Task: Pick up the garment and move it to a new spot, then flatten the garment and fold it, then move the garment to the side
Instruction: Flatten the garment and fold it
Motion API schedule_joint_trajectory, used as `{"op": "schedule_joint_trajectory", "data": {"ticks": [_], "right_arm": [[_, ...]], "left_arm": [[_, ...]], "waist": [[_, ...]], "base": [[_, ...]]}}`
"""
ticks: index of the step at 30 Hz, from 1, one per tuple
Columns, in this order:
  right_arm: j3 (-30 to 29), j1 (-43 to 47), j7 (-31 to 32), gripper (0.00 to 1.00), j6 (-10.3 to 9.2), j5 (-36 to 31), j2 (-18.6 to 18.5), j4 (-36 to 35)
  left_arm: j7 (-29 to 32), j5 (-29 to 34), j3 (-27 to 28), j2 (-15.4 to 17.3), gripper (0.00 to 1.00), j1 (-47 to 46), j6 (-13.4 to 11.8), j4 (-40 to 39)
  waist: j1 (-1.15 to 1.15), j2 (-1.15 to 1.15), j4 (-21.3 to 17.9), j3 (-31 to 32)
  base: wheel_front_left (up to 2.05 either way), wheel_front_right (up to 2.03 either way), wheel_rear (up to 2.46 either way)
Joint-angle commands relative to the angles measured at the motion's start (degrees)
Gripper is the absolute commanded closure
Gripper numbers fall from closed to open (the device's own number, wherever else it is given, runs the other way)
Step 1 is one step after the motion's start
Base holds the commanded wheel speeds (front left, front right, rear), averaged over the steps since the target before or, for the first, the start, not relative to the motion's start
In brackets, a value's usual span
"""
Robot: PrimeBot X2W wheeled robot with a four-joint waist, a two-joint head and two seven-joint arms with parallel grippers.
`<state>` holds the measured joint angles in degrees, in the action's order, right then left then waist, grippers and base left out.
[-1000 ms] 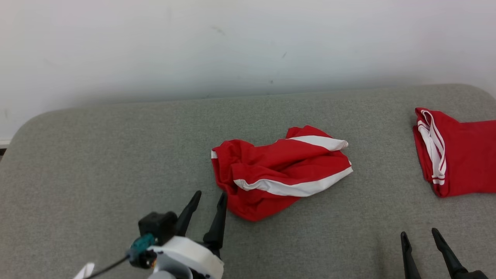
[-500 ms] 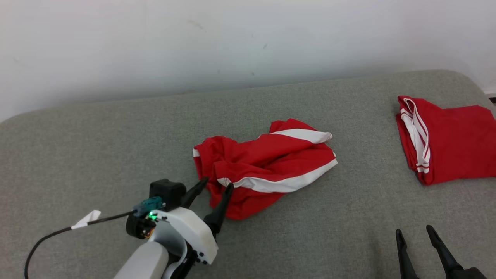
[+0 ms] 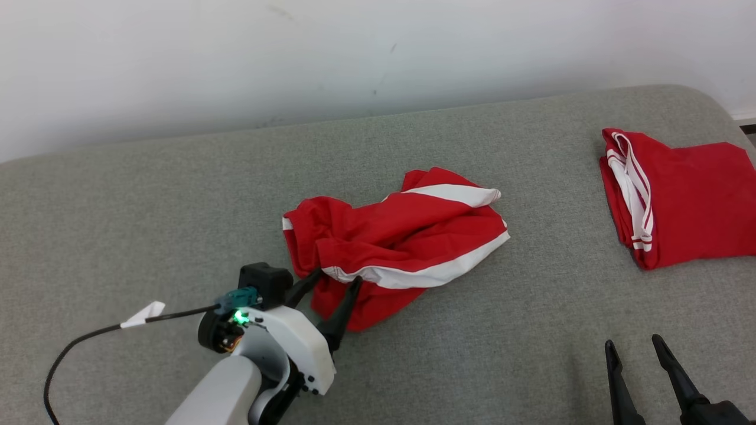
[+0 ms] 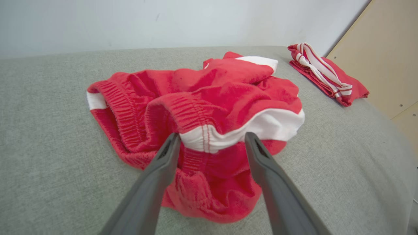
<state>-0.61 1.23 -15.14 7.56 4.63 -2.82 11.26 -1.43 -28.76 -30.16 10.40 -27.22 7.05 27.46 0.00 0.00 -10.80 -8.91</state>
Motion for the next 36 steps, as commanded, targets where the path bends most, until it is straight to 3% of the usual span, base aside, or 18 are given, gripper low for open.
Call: {"op": "schedule_joint_trajectory", "data": {"ticks": [1, 17, 20, 22, 25, 30, 31, 33, 36], "right_arm": [[-0.1, -0.8, 0.1, 0.0, -0.15, 0.4, -0.2, -0.1], [0.5, -1.2, 0.1, 0.0, -0.15, 0.4, -0.2, -0.1], [0.4, -1.1, 0.1, 0.0, -0.15, 0.4, -0.2, 0.0], [0.4, -1.1, 0.1, 0.0, -0.15, 0.4, -0.2, 0.0], [0.5, -1.3, 0.1, 0.0, -0.15, 0.5, -0.2, 0.1], [0.7, -1.6, 0.1, 0.0, -0.15, 0.6, -0.2, 0.2], [0.8, -1.6, 0.1, 0.0, -0.15, 0.6, -0.2, 0.3], [0.7, -1.6, 0.1, 0.0, -0.15, 0.6, -0.2, 0.4], [0.5, -1.4, 0.1, 0.0, -0.15, 0.7, -0.2, 0.5]], "left_arm": [[0.0, -0.4, -0.1, 0.7, 0.0, -0.8, 0.1, 0.4], [1.0, -3.2, -9.2, 2.6, 0.0, -5.2, 0.5, -0.2], [0.8, -4.4, -10.9, 3.0, 0.15, -5.9, 0.5, -0.7], [0.7, -4.9, -11.8, 3.3, 0.29, -6.3, 0.5, -0.7], [0.5, -5.6, -12.8, 3.7, 0.34, -7.2, 0.5, -0.3], [0.2, -6.2, -14.4, 3.8, 0.54, -8.3, 0.5, 1.2], [0.0, -6.3, -14.6, 3.7, 0.6, -8.5, 0.5, 1.5], [-0.2, -6.7, -15.0, 3.4, 1.0, -9.0, 0.5, 2.2], [-0.2, -7.1, -15.7, 3.2, 1.0, -9.1, 0.5, 2.9]], "waist": [[0.0, 0.0, 0.0, -0.1], [0.0, 0.0, -1.1, -0.8], [0.0, 0.0, -1.3, -0.8], [0.0, 0.0, -1.3, -0.8], [0.0, 0.0, -1.4, -0.8], [0.0, 0.0, -1.6, -0.8], [0.0, 0.0, -1.6, -0.8], [0.0, 0.0, -1.7, -0.7], [0.0, 0.0, -1.5, -0.3]], "base": [[0.0, 0.0, 0.0], [0.0, 0.0, 0.0], [0.0, 0.0, 0.0], [0.0, 0.0, 0.0], [0.0, 0.0, 0.0], [0.0, 0.0, 0.0], [0.0, 0.0, 0.0], [0.0, 0.0, 0.0], [0.0, 0.0, 0.0]]}}
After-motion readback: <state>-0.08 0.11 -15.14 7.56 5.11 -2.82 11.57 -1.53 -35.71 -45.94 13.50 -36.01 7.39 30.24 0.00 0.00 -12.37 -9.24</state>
